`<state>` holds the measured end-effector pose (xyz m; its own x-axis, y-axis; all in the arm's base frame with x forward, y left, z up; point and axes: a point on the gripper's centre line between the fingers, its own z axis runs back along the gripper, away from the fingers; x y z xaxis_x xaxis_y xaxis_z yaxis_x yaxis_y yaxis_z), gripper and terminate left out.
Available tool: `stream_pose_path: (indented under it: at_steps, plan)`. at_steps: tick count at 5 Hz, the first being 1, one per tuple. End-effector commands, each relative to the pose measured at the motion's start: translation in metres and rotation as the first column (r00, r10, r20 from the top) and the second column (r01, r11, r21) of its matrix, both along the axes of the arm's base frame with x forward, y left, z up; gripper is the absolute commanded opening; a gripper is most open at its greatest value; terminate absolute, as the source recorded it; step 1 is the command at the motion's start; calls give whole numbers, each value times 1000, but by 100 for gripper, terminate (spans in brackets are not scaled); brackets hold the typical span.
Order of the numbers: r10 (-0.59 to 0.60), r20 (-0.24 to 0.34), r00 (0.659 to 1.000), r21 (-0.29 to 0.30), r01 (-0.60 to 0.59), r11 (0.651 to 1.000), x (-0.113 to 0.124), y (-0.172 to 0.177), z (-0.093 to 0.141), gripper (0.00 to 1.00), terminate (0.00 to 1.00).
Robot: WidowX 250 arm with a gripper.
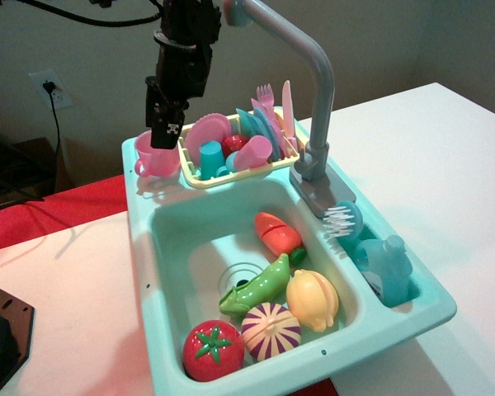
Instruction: Put cup from counter to sink
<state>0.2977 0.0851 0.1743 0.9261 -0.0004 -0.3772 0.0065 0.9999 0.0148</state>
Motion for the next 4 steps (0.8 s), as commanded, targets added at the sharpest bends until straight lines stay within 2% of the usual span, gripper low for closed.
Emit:
stream_pose_path:
  at_steps: [1,3,4]
  plan:
    - [0,0,1000,0,0,1000,0,0,0,100,0]
    - [13,-5,1000,2,-13,1000,4,-2,-15,100,0]
    - [12,-3,1000,20,-12,1000,0,-2,-22,0,0]
